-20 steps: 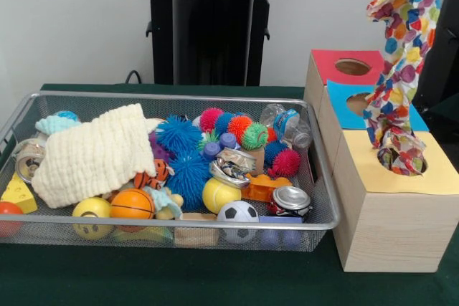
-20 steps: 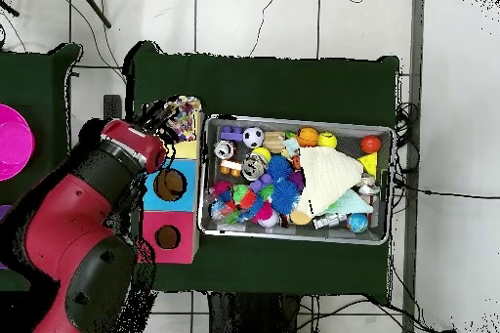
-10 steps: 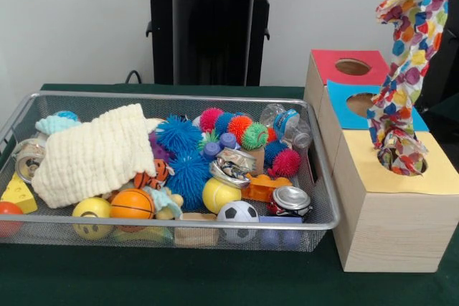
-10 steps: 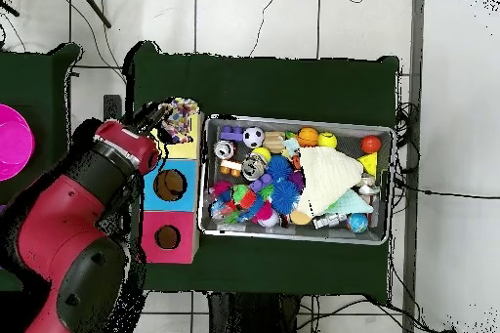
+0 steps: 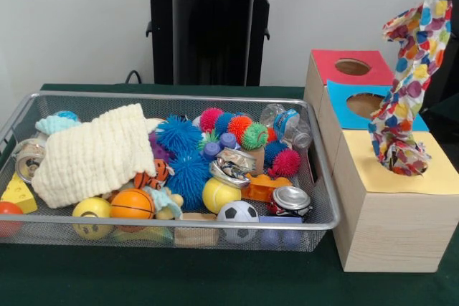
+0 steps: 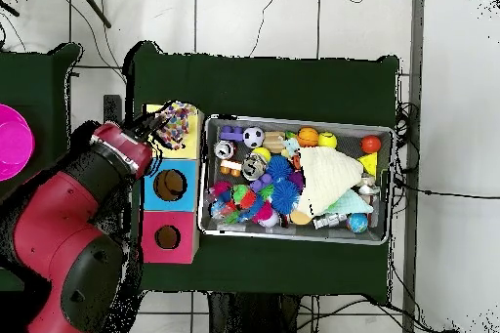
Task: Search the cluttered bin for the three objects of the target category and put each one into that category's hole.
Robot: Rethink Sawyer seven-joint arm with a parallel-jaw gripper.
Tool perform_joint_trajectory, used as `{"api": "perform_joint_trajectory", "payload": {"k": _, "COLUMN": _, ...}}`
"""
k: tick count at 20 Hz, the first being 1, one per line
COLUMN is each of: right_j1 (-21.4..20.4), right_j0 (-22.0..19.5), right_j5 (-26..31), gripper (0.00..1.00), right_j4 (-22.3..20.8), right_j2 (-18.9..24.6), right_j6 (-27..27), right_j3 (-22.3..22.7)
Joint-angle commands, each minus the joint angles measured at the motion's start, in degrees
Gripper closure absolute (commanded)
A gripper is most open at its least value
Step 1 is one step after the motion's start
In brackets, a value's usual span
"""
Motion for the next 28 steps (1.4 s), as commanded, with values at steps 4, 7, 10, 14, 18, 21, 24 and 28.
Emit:
{"api": "perform_joint_trajectory", "payload": {"k": 4, "right_j1": 1.97, "right_j0": -2.39, "right_j5": 7.89, "gripper": 1.00, "right_j4": 3.03, "right_j2": 9.94, "right_j6": 19.21, "right_j3": -0.79}}
{"api": "perform_joint_trajectory", "payload": {"k": 7, "right_j1": 1.94, "right_j0": -2.87, "right_j5": 6.58, "gripper": 1.00, "right_j4": 2.81, "right_j2": 10.72, "right_j6": 19.40, "right_j3": -0.89}}
{"api": "perform_joint_trajectory", "payload": {"k": 10, "right_j1": 1.89, "right_j0": -3.38, "right_j5": 6.11, "gripper": 1.00, "right_j4": 2.55, "right_j2": 11.01, "right_j6": 19.56, "right_j3": -1.26}}
{"api": "perform_joint_trajectory", "payload": {"k": 14, "right_j1": 2.64, "right_j0": -3.33, "right_j5": 6.87, "gripper": 1.00, "right_j4": 2.51, "right_j2": 10.06, "right_j6": 20.30, "right_j3": -2.24}}
{"api": "perform_joint_trajectory", "payload": {"k": 18, "right_j1": 2.53, "right_j0": -4.85, "right_j5": 4.57, "gripper": 1.00, "right_j4": 2.27, "right_j2": 11.45, "right_j6": 18.83, "right_j3": -2.94}}
{"api": "perform_joint_trajectory", "payload": {"k": 21, "right_j1": 2.39, "right_j0": -5.94, "right_j5": 1.88, "gripper": 1.00, "right_j4": 2.02, "right_j2": 12.92, "right_j6": 17.73, "right_j3": -3.19}}
{"api": "perform_joint_trajectory", "payload": {"k": 24, "right_j1": 3.14, "right_j0": -6.61, "right_j5": -0.26, "gripper": 1.00, "right_j4": 2.04, "right_j2": 13.42, "right_j6": 17.72, "right_j3": -3.80}}
{"api": "perform_joint_trajectory", "payload": {"k": 28, "right_j1": 4.75, "right_j0": -6.82, "right_j5": -0.36, "gripper": 1.00, "right_j4": 2.62, "right_j2": 12.73, "right_j6": 18.94, "right_j3": -5.16}}
